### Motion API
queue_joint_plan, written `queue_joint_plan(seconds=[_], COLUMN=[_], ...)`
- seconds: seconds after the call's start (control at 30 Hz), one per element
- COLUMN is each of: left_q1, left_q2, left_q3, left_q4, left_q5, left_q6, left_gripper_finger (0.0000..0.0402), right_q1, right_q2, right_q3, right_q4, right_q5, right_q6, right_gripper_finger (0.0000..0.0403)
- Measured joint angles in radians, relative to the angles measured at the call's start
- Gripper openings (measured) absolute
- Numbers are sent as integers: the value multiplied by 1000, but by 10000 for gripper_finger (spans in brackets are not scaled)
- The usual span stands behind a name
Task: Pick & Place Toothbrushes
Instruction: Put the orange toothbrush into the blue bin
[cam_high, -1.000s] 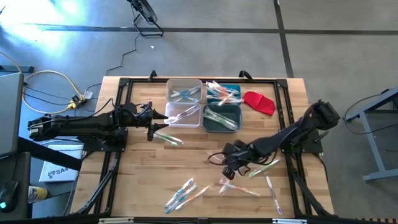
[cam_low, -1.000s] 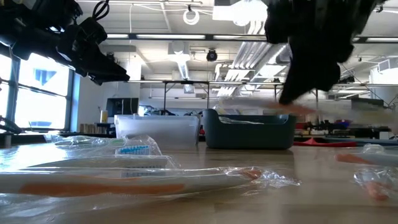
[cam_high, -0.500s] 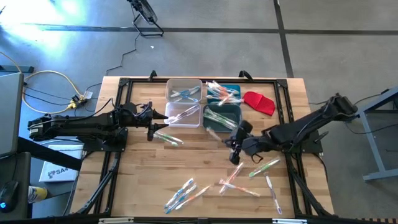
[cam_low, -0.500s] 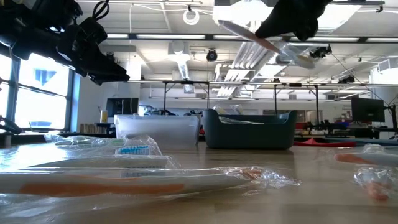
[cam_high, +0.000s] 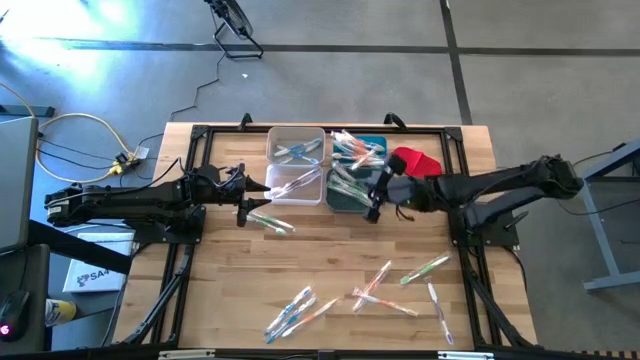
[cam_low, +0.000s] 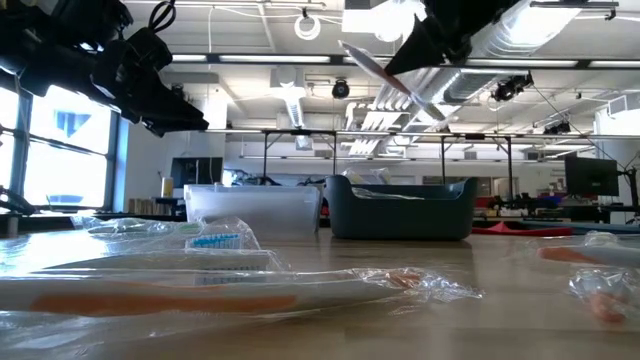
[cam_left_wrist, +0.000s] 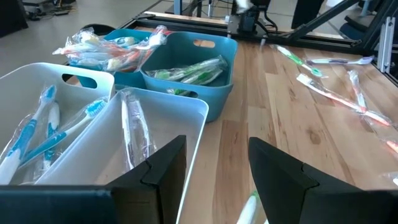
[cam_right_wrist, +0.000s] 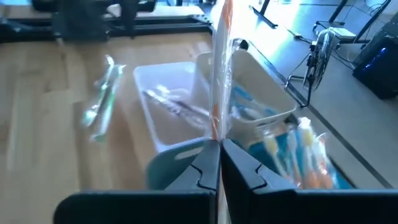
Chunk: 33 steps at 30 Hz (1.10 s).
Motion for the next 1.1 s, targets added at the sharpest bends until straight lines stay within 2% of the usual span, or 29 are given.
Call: queue_joint_plan(seconds=[0.27,0.57,0.83,1.1], left_q1=[0,0,0,0], left_q2=[0,0,0,0], left_q3=[0,0,0,0], left_q4=[0,2,4,4], left_q5=[-1,-7,-10,-10], left_q6=[20,31,31,31], left_gripper_finger=[171,171,171,171], right_q1=[-235,-463,-580,-655], right_q2=[0,33,155,305], right_q3=[0,0,0,0], right_q4=[49,52,94,303], right_q5=[-159,-313,-381,-430], right_q6=[-99,-116,-221,-305], right_gripper_finger=[3,3,3,3])
